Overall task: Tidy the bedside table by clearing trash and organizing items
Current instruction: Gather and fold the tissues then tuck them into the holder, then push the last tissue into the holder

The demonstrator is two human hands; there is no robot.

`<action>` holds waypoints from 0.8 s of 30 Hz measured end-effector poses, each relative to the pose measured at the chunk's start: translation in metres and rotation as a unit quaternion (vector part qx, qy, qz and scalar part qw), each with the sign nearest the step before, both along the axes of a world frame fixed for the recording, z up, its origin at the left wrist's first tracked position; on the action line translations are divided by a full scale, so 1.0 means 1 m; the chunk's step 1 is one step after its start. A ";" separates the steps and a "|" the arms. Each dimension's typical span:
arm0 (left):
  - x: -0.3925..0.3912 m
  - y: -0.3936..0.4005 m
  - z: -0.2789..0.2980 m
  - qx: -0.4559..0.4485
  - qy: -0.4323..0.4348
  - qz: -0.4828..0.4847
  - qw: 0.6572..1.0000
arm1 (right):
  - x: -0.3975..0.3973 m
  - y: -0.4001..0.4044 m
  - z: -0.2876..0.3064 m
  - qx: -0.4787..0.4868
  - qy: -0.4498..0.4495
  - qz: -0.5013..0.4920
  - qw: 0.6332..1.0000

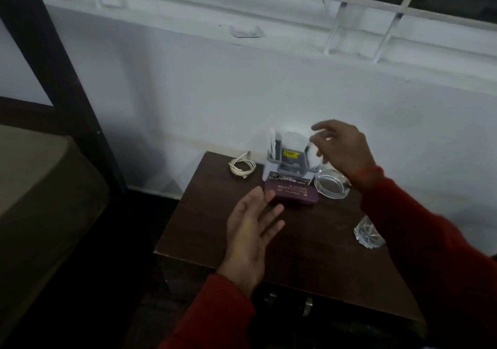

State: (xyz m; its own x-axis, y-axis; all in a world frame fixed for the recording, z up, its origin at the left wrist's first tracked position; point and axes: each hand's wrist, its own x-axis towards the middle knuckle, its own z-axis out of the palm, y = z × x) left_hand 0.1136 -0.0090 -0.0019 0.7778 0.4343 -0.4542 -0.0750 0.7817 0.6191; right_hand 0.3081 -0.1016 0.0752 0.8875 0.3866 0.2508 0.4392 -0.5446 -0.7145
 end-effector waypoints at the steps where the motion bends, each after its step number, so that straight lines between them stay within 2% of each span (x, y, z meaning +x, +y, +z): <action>1: 0.001 0.000 0.001 0.019 -0.004 0.007 1.000 | -0.014 -0.017 -0.005 -0.005 -0.008 0.011 1.000; 6: 0.002 -0.013 0.002 0.193 -0.009 0.019 0.981 | -0.071 -0.096 -0.050 -0.041 -0.107 -0.026 0.993; 8: 0.005 -0.018 -0.001 0.308 -0.023 0.019 0.951 | -0.071 -0.123 -0.066 -0.081 -0.171 -0.055 0.980; 10: 0.006 -0.020 -0.006 0.419 -0.035 0.013 0.907 | -0.063 -0.146 -0.072 -0.110 -0.205 -0.103 0.967; 14: 0.005 -0.022 -0.017 0.609 -0.027 -0.006 0.793 | -0.058 -0.166 -0.070 -0.124 -0.100 -0.225 0.961; 16: 0.005 -0.025 -0.020 0.649 -0.035 -0.007 0.760 | -0.054 -0.172 -0.078 -0.113 -0.042 -0.222 0.967; 19: 0.009 -0.034 -0.025 0.671 -0.041 -0.027 0.740 | -0.043 -0.182 -0.096 -0.051 0.021 -0.201 0.978; 24: 0.013 -0.039 -0.031 0.668 -0.030 -0.041 0.742 | -0.030 -0.184 -0.119 -0.024 0.061 -0.181 0.981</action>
State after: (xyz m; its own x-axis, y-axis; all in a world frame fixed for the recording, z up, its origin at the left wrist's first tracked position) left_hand 0.1264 -0.0482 -0.0329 0.8280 0.4156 0.3765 -0.1204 -0.5240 0.8431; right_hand 0.2778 -0.2861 -0.0440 0.9912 0.0485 0.1229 0.1227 -0.6829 -0.7201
